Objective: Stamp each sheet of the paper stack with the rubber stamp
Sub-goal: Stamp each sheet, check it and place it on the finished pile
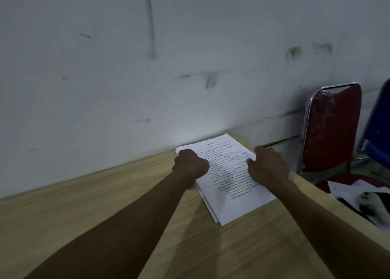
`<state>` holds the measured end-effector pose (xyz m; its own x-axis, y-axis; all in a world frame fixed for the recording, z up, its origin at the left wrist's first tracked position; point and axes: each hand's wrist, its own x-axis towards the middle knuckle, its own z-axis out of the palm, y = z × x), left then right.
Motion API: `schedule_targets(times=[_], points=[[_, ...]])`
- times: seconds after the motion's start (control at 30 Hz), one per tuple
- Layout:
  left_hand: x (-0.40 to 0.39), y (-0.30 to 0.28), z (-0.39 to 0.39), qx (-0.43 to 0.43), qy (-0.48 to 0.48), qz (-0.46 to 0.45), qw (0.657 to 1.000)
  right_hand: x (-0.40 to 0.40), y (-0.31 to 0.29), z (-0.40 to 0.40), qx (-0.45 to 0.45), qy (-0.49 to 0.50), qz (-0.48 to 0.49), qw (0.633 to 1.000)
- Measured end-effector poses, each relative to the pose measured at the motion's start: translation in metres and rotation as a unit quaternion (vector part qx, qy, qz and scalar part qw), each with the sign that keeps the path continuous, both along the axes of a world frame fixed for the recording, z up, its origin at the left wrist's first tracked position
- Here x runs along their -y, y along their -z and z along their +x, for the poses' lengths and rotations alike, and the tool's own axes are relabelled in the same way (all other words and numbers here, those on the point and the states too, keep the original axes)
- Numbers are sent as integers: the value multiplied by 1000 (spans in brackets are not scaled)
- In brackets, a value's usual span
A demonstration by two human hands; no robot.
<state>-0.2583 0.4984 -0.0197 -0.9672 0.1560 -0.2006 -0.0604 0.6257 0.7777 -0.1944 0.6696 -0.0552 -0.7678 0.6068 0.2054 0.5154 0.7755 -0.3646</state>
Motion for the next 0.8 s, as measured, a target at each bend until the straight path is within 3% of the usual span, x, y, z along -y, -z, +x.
schedule_targets(times=[0.23, 0.5, 0.7, 0.8], points=[[35, -47, 30, -7, 58, -10, 998, 62, -18, 39, -45, -76, -36, 995], [130, -94, 89, -63, 107, 8, 992, 165, -46, 101, -104, -197, -102, 970], [236, -94, 141, -143, 75, 80, 984, 258, -60, 154, -120, -307, -127, 936], [281, -83, 162, -169, 34, 103, 980, 296, -64, 169, -71, -314, -84, 943]])
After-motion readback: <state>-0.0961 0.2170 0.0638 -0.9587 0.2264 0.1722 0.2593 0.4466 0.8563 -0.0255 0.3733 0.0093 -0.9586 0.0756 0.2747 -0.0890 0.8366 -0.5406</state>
